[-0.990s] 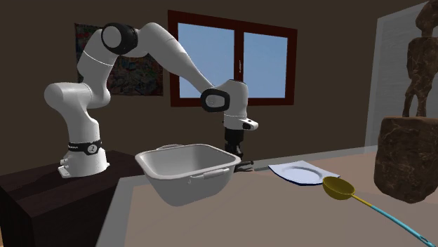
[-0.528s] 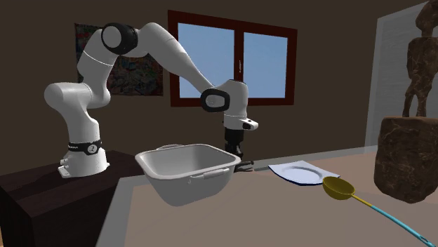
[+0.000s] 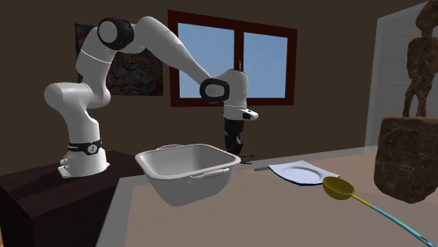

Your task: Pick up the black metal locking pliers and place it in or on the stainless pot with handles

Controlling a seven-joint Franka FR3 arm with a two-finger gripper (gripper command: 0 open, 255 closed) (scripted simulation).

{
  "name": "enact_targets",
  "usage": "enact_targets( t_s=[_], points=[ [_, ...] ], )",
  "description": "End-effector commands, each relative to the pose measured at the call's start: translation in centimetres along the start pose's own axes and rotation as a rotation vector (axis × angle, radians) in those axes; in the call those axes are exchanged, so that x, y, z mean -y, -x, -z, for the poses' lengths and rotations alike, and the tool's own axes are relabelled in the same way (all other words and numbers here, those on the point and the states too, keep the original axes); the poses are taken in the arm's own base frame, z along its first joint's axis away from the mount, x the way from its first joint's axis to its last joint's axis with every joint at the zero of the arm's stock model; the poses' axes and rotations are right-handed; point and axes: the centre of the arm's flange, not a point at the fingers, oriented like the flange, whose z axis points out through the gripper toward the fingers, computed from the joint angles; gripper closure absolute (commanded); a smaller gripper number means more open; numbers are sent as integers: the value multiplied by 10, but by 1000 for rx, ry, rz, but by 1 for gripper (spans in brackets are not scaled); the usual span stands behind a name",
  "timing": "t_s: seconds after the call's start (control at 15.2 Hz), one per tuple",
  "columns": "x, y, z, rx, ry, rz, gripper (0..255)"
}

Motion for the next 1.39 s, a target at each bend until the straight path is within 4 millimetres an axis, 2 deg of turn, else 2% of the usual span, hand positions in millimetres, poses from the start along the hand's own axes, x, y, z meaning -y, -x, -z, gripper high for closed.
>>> enact_targets(
  t_s=[0.0,1.32],
  points=[
    [1,-1,10,0,0,0,255],
    [7,2,116,0,0,0,255]
  ],
)
